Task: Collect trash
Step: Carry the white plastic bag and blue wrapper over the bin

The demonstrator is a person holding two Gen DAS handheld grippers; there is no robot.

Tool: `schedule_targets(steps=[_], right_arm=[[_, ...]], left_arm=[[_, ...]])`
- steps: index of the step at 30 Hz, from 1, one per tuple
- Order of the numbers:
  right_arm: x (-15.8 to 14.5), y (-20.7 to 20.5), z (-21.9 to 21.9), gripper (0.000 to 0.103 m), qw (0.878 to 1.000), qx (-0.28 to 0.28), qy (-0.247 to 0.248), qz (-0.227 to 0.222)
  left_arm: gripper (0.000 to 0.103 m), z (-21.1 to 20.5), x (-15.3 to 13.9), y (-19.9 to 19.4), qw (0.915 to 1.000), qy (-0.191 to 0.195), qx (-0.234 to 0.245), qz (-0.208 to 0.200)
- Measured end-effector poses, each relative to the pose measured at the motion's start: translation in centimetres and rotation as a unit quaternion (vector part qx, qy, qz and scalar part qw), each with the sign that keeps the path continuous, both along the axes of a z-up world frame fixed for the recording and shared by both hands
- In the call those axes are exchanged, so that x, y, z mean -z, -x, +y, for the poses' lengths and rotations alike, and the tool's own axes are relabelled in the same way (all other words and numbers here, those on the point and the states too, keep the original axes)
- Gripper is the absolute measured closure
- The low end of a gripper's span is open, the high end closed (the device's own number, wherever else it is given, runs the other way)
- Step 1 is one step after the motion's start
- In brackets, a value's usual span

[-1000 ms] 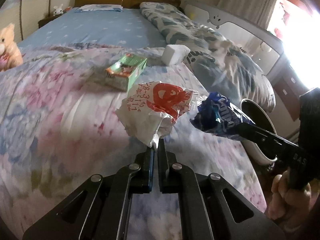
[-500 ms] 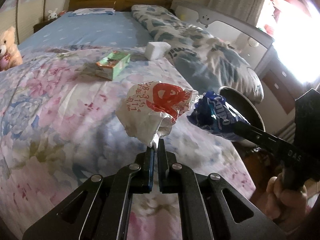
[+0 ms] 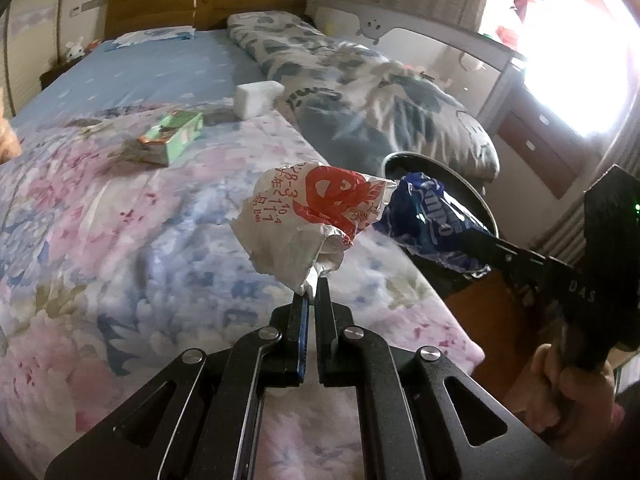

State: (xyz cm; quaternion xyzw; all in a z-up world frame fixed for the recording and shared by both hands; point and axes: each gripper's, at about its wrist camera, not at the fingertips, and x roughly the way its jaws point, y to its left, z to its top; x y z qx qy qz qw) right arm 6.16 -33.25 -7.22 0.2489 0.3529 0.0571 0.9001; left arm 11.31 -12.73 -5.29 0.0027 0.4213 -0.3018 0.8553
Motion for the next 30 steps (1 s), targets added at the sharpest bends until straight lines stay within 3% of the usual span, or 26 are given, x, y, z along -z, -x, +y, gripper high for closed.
schedule_targets(steps=[30], right_arm=[[-1.0,3.5,-6.3,0.066,0.997,0.08,-0.005,-0.02]], left_arm=[[0.1,-6.7,-2.1,2.3,0.9973,-0.014,0.066,-0.029]])
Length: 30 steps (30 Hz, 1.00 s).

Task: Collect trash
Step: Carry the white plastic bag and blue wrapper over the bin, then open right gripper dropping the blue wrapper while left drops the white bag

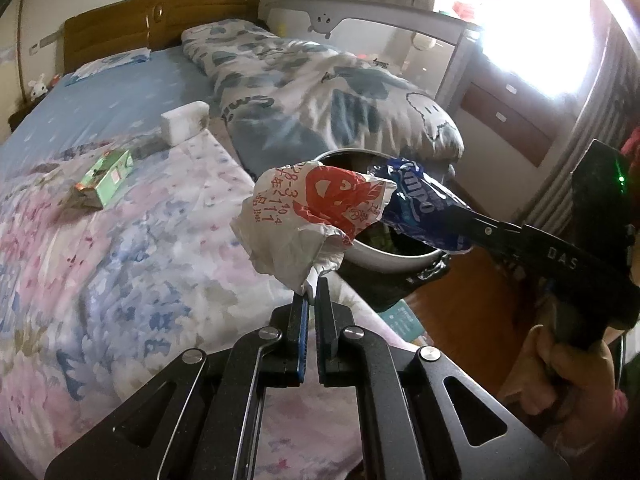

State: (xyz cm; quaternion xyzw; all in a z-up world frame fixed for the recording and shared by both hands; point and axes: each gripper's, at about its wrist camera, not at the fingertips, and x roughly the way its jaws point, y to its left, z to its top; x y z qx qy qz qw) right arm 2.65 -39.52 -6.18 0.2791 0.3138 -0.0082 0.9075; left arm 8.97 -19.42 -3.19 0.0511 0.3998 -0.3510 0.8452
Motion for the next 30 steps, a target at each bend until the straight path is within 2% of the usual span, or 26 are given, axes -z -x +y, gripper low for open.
schedule_targets(steps=[19,30], right_arm=[[-0.3,0.0,-3.7,0.066,0.999,0.039,0.008,0.003],[-0.4,-1.8,-5.6,0.066,0.999,0.046,0.013,0.009]], left_arm=[[0.1,-4.8,0.2,-0.9,0.9994,-0.006,0.033,0.01],[0.1,-7.8,0.4,-2.4,0.9989,-0.017,0.043,0.01]])
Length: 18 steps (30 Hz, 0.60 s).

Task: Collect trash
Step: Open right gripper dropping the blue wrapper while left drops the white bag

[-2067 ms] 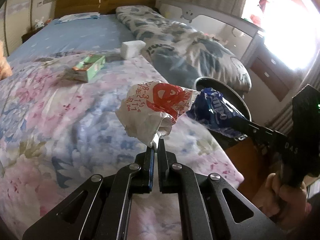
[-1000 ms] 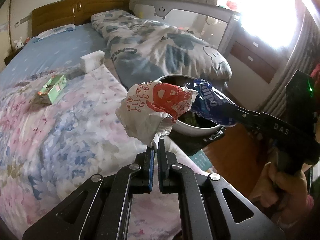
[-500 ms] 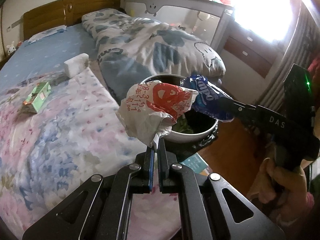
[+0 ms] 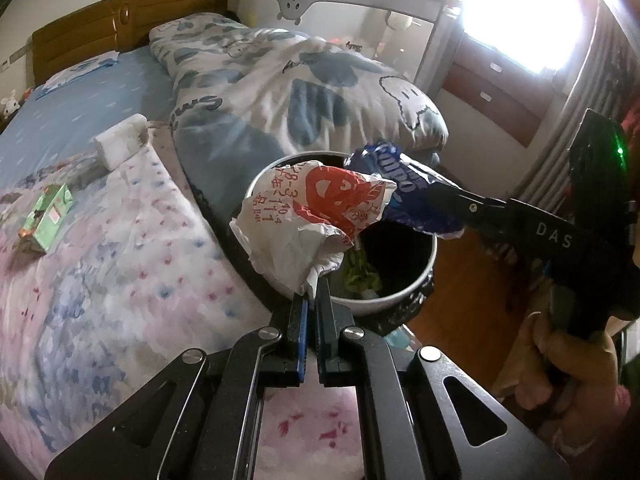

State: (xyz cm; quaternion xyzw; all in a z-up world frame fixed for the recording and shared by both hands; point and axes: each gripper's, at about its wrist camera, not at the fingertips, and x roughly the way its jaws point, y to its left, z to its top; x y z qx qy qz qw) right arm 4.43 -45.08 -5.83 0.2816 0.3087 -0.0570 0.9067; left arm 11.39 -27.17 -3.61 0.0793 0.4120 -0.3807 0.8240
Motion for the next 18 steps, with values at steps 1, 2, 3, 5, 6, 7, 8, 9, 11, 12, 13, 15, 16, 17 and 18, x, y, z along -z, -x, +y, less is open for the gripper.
schedule_targets(steps=[1,2,3,5,6,7,8,9,11,12,13,15,16,17,18], right_arm=[[0.1,-0.1,-0.1,0.066,1.0,0.0,0.0,0.001],[0.2,-0.3,-0.2,0.066,1.0,0.001,0.0,0.002],[0.2,-0.5,-0.3,0.066,1.0,0.0,-0.001,0.003],[0.3,-0.9,-0.5,0.066,1.0,0.0,-0.002,0.006],[0.4,-1.0,-0.6,0.066,1.0,0.001,-0.002,0.007],[0.4,-1.2,-0.7,0.066,1.0,0.0,-0.002,0.007],[0.5,-1.4,-0.7,0.066,1.0,0.0,0.0,0.008],[0.5,-1.6,-0.7,0.067,1.0,-0.002,0.002,0.008],[0.8,-2.1,-0.8,0.071,1.0,-0.006,0.006,0.013],[0.9,-2.3,-0.8,0.072,1.0,-0.007,0.005,0.017],[1.1,-2.5,-0.9,0.072,1.0,-0.007,0.005,0.019],[1.2,-2.6,-1.1,0.072,1.0,-0.005,0.005,0.02],[1.2,-2.6,-1.2,0.072,1.0,-0.004,0.004,0.019],[1.2,-2.5,-1.3,0.072,1.0,-0.002,0.002,0.018],[1.2,-2.4,-1.4,0.072,1.0,-0.001,0.001,0.018]], left_arm=[[0.1,-0.2,0.1,-0.2,1.0,-0.001,0.0,0.0],[0.1,-0.3,0.1,-0.3,1.0,-0.002,0.0,0.001],[0.1,-0.5,0.2,-0.6,1.0,-0.003,0.0,0.003],[0.1,-0.9,0.4,-0.9,1.0,-0.005,0.0,0.004],[0.1,-1.0,0.4,-1.1,1.0,-0.006,0.001,0.005],[0.1,-1.2,0.6,-1.2,1.0,-0.007,0.001,0.005],[0.1,-1.4,0.7,-1.3,0.9999,-0.009,0.002,0.005],[0.1,-1.6,0.8,-1.5,0.9999,-0.011,0.002,0.006],[0.1,-2.1,1.0,-1.8,0.9999,-0.013,0.004,0.01],[0.1,-2.3,1.1,-1.9,0.9998,-0.013,0.007,0.012],[0.1,-2.5,1.2,-2.0,0.9998,-0.013,0.009,0.012],[0.1,-2.9,1.3,-2.2,0.9996,-0.014,0.015,0.018],[0.1,-3.1,1.4,-2.3,0.9995,-0.015,0.015,0.022],[0.098,-3.2,1.5,-2.4,0.9995,-0.015,0.014,0.025],[0.096,-3.3,1.6,-2.5,0.9993,-0.015,0.015,0.03]])
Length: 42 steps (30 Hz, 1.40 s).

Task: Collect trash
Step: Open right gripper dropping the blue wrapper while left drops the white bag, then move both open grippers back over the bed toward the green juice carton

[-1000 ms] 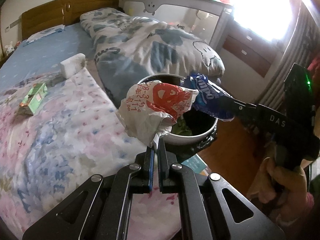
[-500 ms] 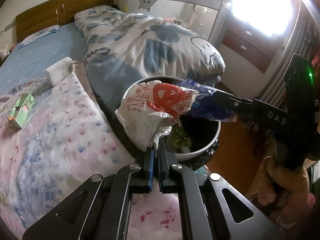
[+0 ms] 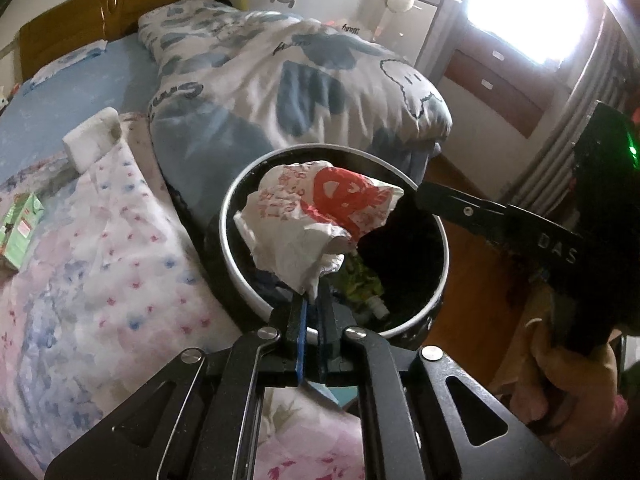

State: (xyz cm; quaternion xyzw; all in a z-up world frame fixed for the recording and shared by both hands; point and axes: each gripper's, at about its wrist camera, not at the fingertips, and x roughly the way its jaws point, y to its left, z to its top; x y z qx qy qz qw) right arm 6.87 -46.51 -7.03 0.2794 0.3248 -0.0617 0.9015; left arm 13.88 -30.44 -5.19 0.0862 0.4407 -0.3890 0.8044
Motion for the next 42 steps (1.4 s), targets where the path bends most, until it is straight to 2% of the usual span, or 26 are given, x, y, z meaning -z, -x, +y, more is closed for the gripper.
schedule_targets(steps=[2,3,5,10,14,16,18,20,24,28,31,33,35,42], right_arm=[[0.0,0.1,-0.1,0.071,1.0,0.003,-0.001,0.0],[0.0,0.2,-0.2,0.071,1.0,0.004,-0.004,-0.001],[0.0,0.4,-0.3,0.071,1.0,0.008,-0.006,-0.004],[-0.3,0.8,-0.1,0.068,1.0,0.012,-0.011,-0.008],[-0.8,0.9,0.9,0.067,1.0,0.004,-0.009,-0.014],[-1.0,0.8,1.7,0.063,1.0,-0.003,-0.01,-0.015],[-1.1,0.6,2.4,0.044,1.0,-0.01,-0.013,-0.019],[-1.2,0.4,3.3,0.034,1.0,-0.015,-0.015,-0.023],[-1.2,-0.4,5.2,0.024,0.999,-0.032,-0.021,-0.022],[-1.1,-1.1,7.1,0.019,0.998,-0.05,-0.021,-0.02],[-1.0,-1.7,8.6,0.013,0.998,-0.063,-0.022,-0.018],[-1.0,-2.1,9.6,0.011,0.997,-0.07,-0.022,-0.014],[-0.8,-2.5,10.6,0.01,0.997,-0.079,-0.022,-0.009],[-0.4,-4.3,14.1,0.007,0.993,-0.112,-0.022,0.002]], left_arm=[[0.092,-0.1,0.1,-0.2,1.0,0.0,-0.001,0.005],[0.083,-0.1,0.2,-0.2,1.0,-0.001,-0.003,0.006],[0.072,0.2,0.3,-0.2,1.0,0.0,-0.007,0.004],[0.069,1.9,0.7,-0.1,0.9996,0.005,-0.024,0.012],[0.063,4.2,1.1,-0.1,0.9986,0.006,-0.05,0.014],[0.061,5.6,1.2,-0.1,0.9978,0.009,-0.065,0.014],[0.058,7.2,1.5,-0.2,0.9965,0.01,-0.082,0.016],[0.056,8.5,1.7,-0.3,0.9951,0.011,-0.097,0.016],[0.055,11.5,2.1,-0.6,0.9912,0.012,-0.131,0.018],[0.053,14.6,2.6,-1.0,0.9863,0.012,-0.163,0.022],[0.046,16.6,2.8,-1.2,0.9825,0.011,-0.185,0.019],[0.031,17.9,2.9,-1.2,0.9792,0.009,-0.202,0.016],[0.025,19.1,2.9,-1.4,0.9758,0.009,-0.218,0.014],[0.023,22.7,2.9,-2.6,0.9654,0.007,-0.26,0.009]])
